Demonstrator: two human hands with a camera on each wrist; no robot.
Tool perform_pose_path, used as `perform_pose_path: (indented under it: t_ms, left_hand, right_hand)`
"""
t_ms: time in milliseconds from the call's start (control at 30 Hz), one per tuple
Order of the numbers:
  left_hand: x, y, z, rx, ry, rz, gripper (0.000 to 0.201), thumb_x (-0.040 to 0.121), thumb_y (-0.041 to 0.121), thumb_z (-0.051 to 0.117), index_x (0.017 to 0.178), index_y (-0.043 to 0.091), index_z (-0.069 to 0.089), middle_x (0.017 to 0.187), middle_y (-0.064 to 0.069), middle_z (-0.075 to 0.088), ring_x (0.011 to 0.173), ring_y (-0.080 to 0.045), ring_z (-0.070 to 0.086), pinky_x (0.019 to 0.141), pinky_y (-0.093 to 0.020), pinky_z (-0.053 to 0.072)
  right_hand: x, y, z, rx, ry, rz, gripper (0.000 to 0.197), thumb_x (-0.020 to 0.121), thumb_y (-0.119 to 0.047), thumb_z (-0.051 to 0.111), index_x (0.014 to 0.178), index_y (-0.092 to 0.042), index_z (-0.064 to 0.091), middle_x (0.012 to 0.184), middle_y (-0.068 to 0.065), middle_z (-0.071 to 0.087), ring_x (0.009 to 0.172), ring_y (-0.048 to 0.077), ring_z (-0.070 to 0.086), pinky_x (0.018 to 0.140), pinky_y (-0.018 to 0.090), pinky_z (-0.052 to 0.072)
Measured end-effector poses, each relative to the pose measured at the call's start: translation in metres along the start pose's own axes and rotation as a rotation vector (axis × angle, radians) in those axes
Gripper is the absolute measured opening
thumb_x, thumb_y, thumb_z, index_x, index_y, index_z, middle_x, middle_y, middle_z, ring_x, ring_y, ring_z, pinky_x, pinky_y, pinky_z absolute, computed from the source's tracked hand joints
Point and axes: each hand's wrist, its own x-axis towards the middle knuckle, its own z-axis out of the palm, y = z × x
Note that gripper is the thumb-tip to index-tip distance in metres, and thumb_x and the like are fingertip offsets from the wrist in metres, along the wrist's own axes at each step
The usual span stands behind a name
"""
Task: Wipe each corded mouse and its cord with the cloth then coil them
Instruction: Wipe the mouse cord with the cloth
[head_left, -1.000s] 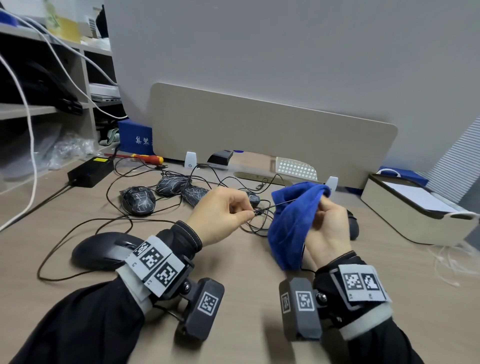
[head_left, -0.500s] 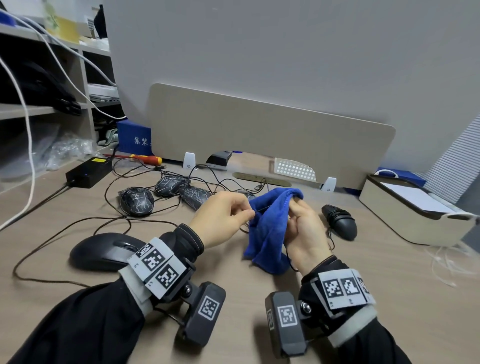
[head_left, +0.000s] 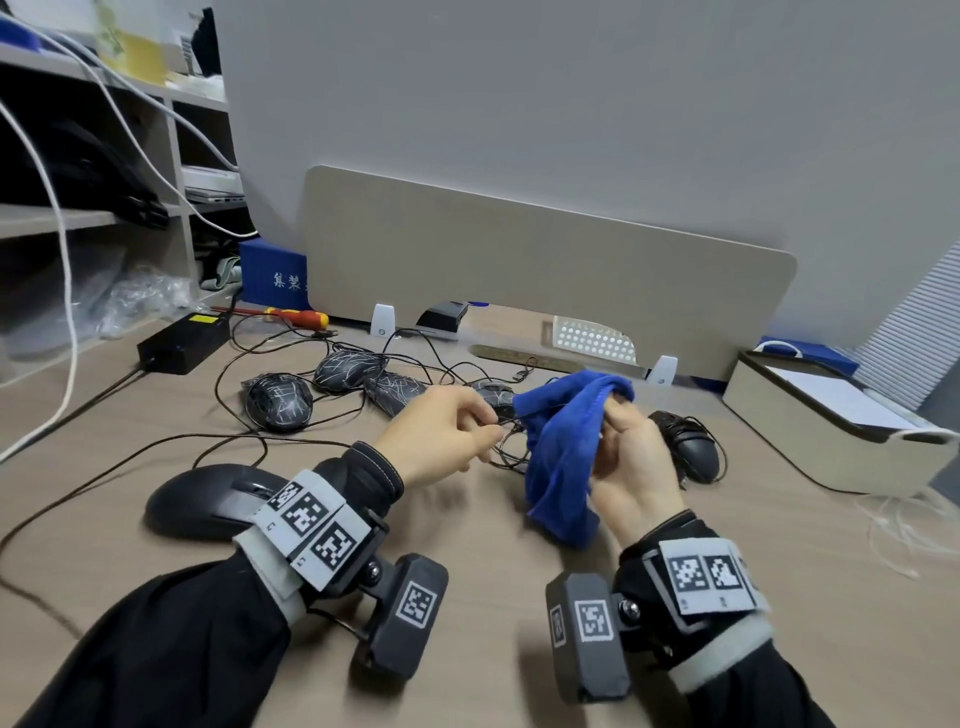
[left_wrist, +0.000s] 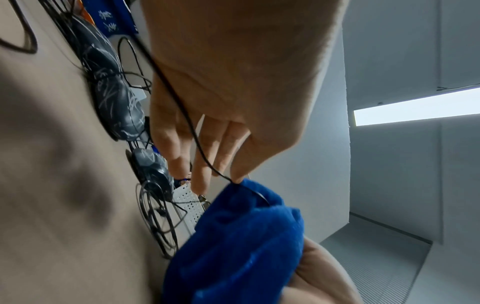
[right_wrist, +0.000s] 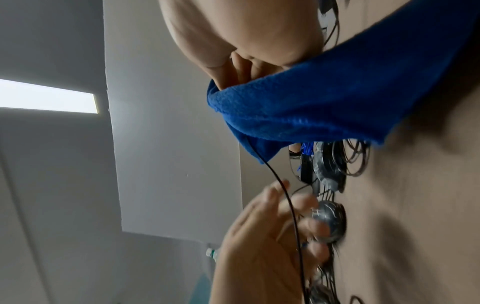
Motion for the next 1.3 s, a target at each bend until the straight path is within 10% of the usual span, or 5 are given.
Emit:
perform_pose_path:
  t_ms: [467,633,733,933,1300]
  left_hand:
    - [0.007,-0.008,-0.005,-0.082,0.246,0.042,0.026,0.082,0.022,0.077,0.059,0.019,0.064,0.052,0.008,0.058,0.048,-0.004,0.044,0.055,-0.024,0.033]
    - [0.011,-0.02,-0.033,0.02,0.502,-0.031,0.03,0.084,0.024,0.077,0.057,0.023,0.062,0.06,0.004,0.064,0.063,-0.02,0.056,0.066,-0.032,0.044]
    - [0.009,-0.023,-0.038,0.062,0.622,-0.072,0.027,0.087,0.025,0.072,0.062,0.021,0.063,0.065,0.003,0.063,0.072,-0.026,0.06,0.068,-0.033,0.045]
    - [0.008,-0.015,-0.027,-0.056,0.389,-0.06,0.022,0.083,0.007,0.066,0.104,0.015,0.07,0.09,0.005,0.07,0.093,-0.018,0.067,0.093,-0.035,0.052]
    - [-0.004,0.005,-0.014,-0.068,-0.158,0.005,0.024,0.065,-0.001,0.064,0.082,0.015,0.058,0.08,-0.005,0.068,0.073,-0.017,0.064,0.063,-0.024,0.048]
  right_hand:
    - [0.002,0.008,0.001,0.04,0.014,0.017,0.022,0.101,-0.009,0.047,0.085,-0.01,0.062,0.054,0.0,0.058,0.047,0.01,0.059,0.047,0.022,0.05]
    - [0.013,0.002,-0.011,0.145,0.111,-0.002,0.031,0.083,-0.023,0.069,0.111,-0.01,0.067,0.104,0.012,0.06,0.092,0.023,0.061,0.095,0.039,0.05]
    - [0.011,0.0,-0.007,0.069,0.074,-0.022,0.013,0.099,-0.014,0.051,0.096,-0.014,0.063,0.092,0.007,0.063,0.082,0.02,0.061,0.081,0.035,0.05]
    - [0.005,0.012,0.001,-0.044,0.005,-0.047,0.021,0.103,-0.011,0.046,0.091,-0.014,0.064,0.064,-0.002,0.064,0.055,0.008,0.063,0.055,0.024,0.052]
    - [-0.002,0.019,0.008,-0.126,-0.02,-0.077,0.021,0.103,-0.017,0.052,0.091,-0.017,0.069,0.075,0.001,0.066,0.071,0.019,0.06,0.071,0.035,0.05]
